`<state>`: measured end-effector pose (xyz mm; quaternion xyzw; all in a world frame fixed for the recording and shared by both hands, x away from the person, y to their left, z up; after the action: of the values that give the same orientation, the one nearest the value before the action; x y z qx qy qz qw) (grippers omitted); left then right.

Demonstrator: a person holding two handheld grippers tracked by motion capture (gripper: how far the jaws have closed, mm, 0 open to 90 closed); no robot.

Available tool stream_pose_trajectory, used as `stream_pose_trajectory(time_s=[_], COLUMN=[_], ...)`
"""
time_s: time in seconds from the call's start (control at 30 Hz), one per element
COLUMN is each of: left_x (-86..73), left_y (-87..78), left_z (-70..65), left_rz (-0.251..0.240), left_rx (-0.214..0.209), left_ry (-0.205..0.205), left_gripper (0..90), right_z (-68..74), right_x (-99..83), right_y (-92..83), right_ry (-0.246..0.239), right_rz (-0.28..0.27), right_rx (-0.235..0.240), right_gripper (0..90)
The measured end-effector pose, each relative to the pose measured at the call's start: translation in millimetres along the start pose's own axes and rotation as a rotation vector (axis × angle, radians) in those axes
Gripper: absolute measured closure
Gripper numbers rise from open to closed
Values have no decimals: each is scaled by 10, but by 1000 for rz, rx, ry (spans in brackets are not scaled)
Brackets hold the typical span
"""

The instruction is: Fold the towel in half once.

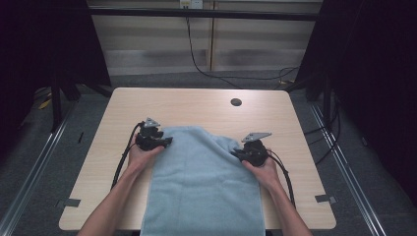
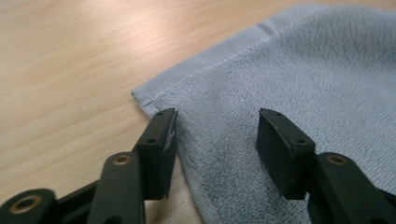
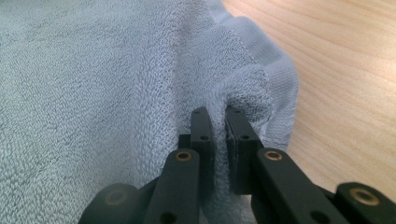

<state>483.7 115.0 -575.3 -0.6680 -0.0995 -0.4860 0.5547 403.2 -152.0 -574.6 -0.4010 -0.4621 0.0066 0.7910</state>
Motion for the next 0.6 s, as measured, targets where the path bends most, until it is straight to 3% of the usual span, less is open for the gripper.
stream_pose_trajectory(time_s=[0.07,0.1,0.17,0.3,0.4,0.53,0.6], left_x=[-9,-15,-40,-25,111,331,449], left_y=[-25,-42,-81,-209,-357,-534,-628], left_z=[-67,-110,-126,-69,48,122,115], left_rz=[7,11,25,-1,-52,-105,-135], left_rx=[-30,-71,-94,-140,-155,-150,-146], left_ry=[12,-4,-18,-76,-121,-139,-120], left_gripper=[695,753,834,849,850,850,849], right_z=[5,3,17,-17,-105,-179,-200], right_x=[1,-1,-6,29,182,541,709], right_y=[3,0,1,-37,-158,-435,-557], right_ry=[5,7,23,60,83,75,65], right_rz=[-8,-6,-14,-40,-97,-182,-200], right_rx=[2,-4,7,5,-2,-24,-52], right_gripper=[837,837,838,849,851,853,853])
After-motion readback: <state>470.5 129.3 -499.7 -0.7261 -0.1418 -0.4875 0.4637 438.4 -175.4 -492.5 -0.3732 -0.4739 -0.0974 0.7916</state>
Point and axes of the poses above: each handheld gripper's, and its own axes: y roughly forward along the jaws, x roughly out of its top, z roughly to its left, the point moved 10 cm from there along y, roughly forward along the jaws, and after that the axes turned 13 degrees about x, right-handed, at the moved point
